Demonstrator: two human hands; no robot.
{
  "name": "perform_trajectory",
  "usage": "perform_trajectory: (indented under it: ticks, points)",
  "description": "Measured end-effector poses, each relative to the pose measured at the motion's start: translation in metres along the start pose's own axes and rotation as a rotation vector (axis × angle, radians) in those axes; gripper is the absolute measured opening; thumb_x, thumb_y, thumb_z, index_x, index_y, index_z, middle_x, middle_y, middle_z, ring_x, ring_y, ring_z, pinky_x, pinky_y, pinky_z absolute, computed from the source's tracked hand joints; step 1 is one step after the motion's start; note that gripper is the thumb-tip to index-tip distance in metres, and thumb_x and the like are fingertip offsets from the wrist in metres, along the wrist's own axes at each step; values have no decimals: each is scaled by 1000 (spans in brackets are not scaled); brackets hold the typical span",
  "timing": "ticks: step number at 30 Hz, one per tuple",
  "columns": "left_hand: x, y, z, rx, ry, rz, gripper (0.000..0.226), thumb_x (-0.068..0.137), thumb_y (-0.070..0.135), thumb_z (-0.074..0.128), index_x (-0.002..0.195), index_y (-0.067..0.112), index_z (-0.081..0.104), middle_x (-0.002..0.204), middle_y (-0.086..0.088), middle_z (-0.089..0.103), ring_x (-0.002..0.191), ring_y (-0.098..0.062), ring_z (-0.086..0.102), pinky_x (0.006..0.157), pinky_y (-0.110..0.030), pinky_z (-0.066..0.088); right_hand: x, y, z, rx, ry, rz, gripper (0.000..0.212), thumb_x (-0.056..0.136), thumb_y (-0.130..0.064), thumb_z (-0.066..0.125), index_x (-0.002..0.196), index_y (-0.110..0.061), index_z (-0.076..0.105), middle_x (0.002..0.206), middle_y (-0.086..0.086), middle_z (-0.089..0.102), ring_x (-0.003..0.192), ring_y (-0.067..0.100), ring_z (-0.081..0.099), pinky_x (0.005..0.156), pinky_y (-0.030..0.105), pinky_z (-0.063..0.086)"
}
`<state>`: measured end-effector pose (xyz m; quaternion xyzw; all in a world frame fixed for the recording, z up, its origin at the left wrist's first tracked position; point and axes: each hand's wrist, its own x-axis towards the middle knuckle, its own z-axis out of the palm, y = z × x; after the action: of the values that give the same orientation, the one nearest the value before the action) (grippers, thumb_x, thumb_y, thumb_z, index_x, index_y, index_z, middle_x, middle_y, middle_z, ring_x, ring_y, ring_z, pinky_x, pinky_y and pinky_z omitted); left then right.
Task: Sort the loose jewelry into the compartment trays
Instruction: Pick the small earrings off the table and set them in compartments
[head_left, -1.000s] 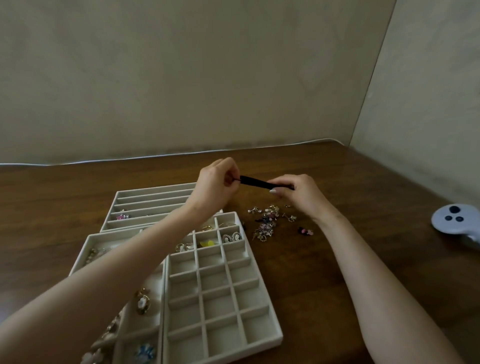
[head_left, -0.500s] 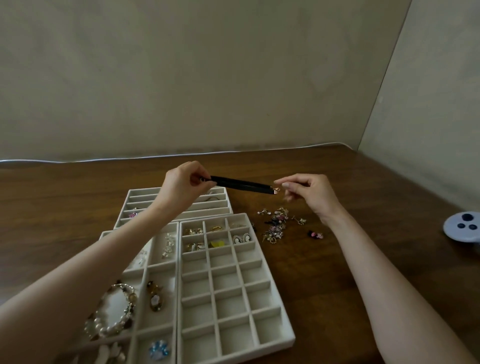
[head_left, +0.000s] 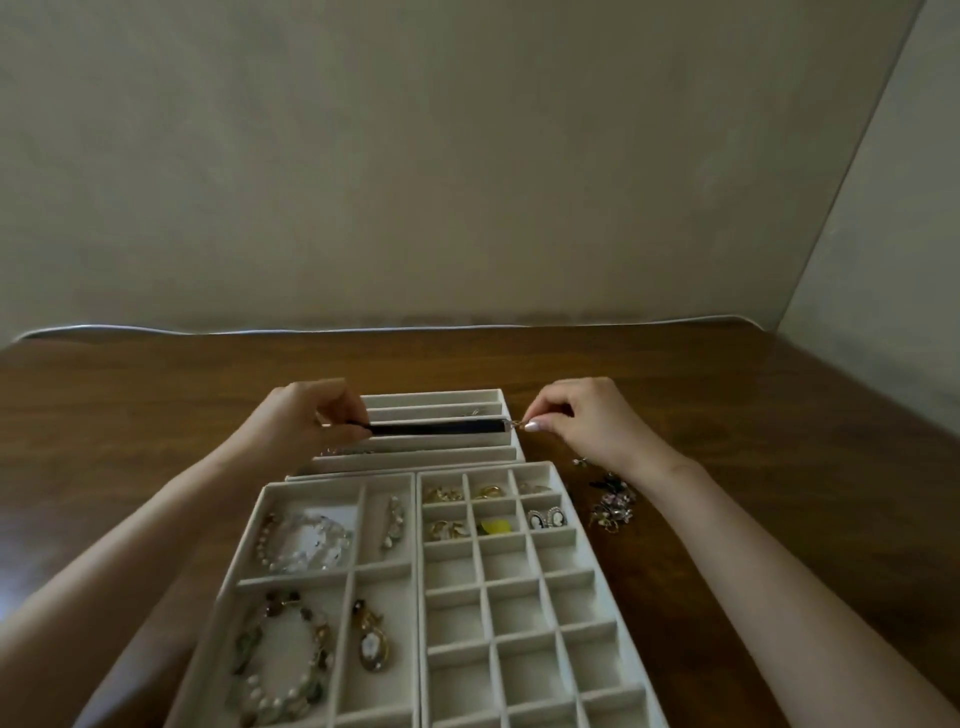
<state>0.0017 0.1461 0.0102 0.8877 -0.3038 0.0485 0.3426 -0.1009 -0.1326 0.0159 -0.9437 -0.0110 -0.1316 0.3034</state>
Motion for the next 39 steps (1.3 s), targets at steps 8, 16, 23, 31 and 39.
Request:
perform_trajectory:
  ticks: [8, 16, 23, 31, 39]
  points:
    - [-12, -20, -12, 139, -155, -54, 18, 71, 17, 78, 71, 29, 64, 72, 10, 67, 69, -2, 61, 67, -18, 49, -1, 5, 23, 42, 2, 30, 3, 84, -18, 68, 84, -20, 71, 87, -12, 66, 85, -4, 58, 70, 7, 38]
    - [-14, -16, -7, 311, -116, -15, 20, 76, 26, 74, 68, 34, 58, 79, 12, 57, 76, -9, 56, 71, -29, 47, -4, 2, 31, 185, 85, -29, 16, 84, -4, 66, 87, -19, 71, 89, -8, 66, 77, -2, 60, 68, 11, 50]
    - [-15, -14, -4, 228, -35, 31, 18, 82, 25, 69, 69, 31, 57, 80, 4, 62, 76, -15, 60, 71, -35, 50, -5, 0, 28, 248, 119, -46, 23, 84, 1, 65, 89, -21, 71, 91, -9, 68, 86, -1, 63, 76, 16, 53]
    - [-15, 7, 2, 43, -20, 90, 5, 82, 23, 66, 78, 20, 66, 77, 9, 65, 74, -3, 58, 65, -17, 49, -13, 7, -2, 226, 169, 14, 15, 87, -9, 63, 91, -21, 71, 86, -7, 70, 77, 3, 65, 73, 16, 52]
    - [-12, 67, 30, 48, -140, 240, 4, 84, 25, 65, 84, 21, 66, 79, 14, 64, 74, 0, 58, 68, -17, 48, -43, 27, -32, 53, 55, 122, 11, 85, -17, 66, 91, -25, 70, 88, -14, 66, 77, -7, 60, 61, 9, 42]
